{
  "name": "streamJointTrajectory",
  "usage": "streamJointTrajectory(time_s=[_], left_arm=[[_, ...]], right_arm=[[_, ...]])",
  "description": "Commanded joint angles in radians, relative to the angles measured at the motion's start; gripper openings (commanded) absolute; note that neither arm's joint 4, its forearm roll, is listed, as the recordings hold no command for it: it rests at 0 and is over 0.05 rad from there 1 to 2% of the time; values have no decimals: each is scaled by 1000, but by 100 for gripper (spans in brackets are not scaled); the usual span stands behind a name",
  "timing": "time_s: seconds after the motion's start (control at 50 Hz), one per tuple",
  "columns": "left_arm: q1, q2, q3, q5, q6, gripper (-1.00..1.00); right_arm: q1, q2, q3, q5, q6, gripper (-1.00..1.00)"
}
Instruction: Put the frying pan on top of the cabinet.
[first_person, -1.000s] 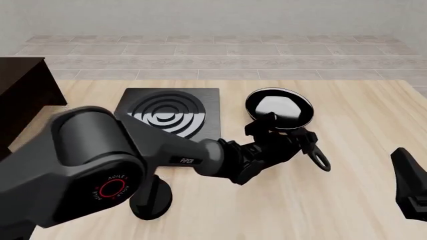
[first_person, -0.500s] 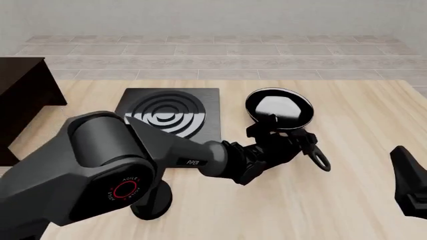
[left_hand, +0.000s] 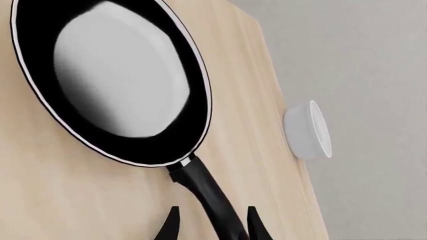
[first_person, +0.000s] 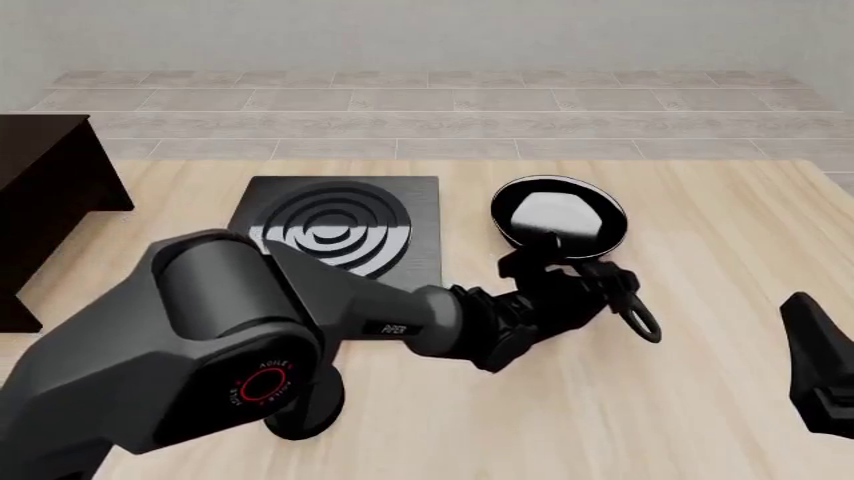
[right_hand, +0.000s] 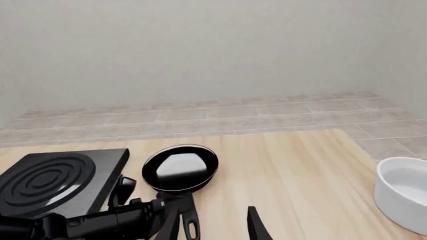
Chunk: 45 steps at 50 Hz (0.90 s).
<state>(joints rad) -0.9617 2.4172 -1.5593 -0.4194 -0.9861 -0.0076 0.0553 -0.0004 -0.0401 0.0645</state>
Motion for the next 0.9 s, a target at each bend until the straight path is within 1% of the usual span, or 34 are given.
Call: streamJointTrajectory(time_s=[0.02, 0.9], left_arm=[[-6, 10, -23, 11, 0, 100], [-11, 74, -108, 46, -1, 100]], right_arm=[[0, 7, 0, -6, -2, 100], [-7, -9, 0, 9, 12, 100]])
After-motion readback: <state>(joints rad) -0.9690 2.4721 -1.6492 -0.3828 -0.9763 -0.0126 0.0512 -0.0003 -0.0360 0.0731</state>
